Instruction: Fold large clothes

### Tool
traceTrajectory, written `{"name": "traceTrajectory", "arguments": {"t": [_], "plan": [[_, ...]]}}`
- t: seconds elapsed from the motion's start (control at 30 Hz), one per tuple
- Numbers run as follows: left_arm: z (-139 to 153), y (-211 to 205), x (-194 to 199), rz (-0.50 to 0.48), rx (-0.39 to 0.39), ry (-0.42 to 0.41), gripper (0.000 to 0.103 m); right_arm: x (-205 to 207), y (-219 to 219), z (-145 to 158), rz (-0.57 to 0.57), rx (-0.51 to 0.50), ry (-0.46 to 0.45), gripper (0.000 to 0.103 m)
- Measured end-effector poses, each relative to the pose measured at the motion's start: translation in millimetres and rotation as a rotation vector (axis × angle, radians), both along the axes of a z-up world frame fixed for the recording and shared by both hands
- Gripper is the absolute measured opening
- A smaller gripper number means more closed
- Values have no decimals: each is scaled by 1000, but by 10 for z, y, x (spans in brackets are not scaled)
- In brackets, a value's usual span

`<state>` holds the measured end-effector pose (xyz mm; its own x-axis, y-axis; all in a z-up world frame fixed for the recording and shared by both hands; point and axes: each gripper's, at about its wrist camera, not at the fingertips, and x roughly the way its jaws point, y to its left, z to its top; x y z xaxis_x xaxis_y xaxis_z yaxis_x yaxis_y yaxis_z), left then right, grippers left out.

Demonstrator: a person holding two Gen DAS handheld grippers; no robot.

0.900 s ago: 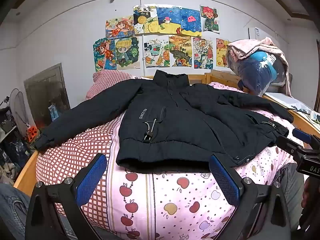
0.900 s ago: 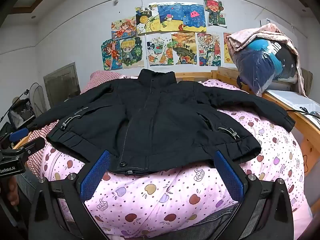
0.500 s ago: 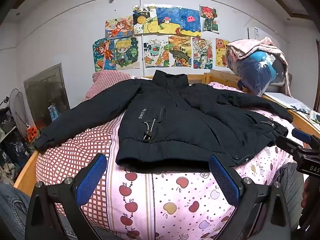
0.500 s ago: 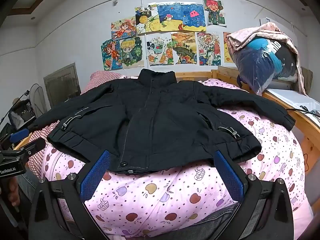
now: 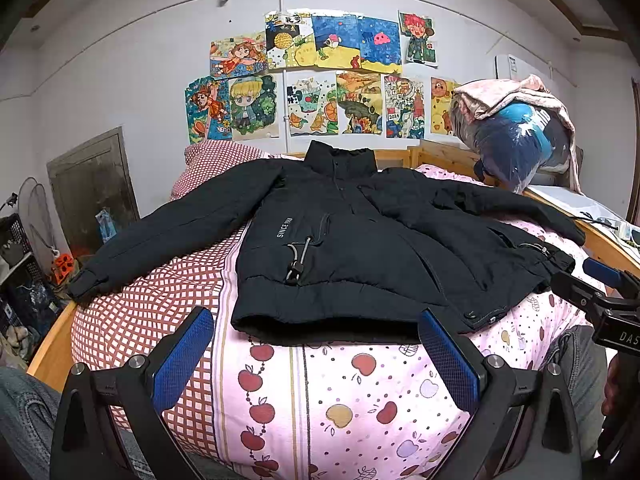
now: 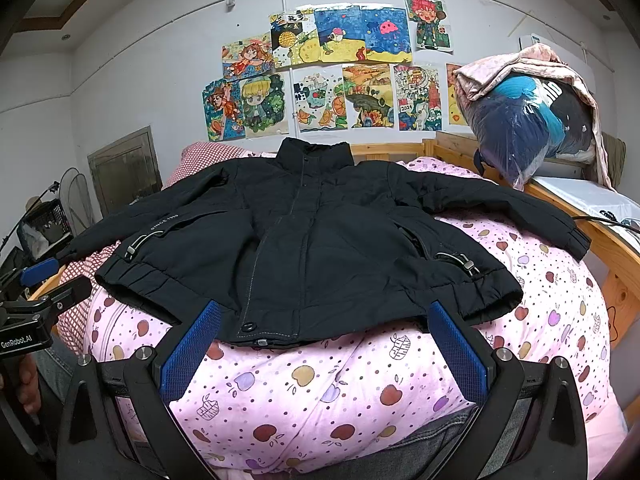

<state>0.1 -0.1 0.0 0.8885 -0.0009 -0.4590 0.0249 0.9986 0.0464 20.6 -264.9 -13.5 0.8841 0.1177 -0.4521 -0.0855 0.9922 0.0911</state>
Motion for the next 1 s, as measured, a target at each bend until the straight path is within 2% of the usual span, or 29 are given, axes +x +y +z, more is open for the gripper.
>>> {"name": "traceTrajectory", "arguments": {"t": [1.0], "plan": [[0,1,-1,0,-1,-1,103,-48,-21,-12,0,5,-1,102]]}}
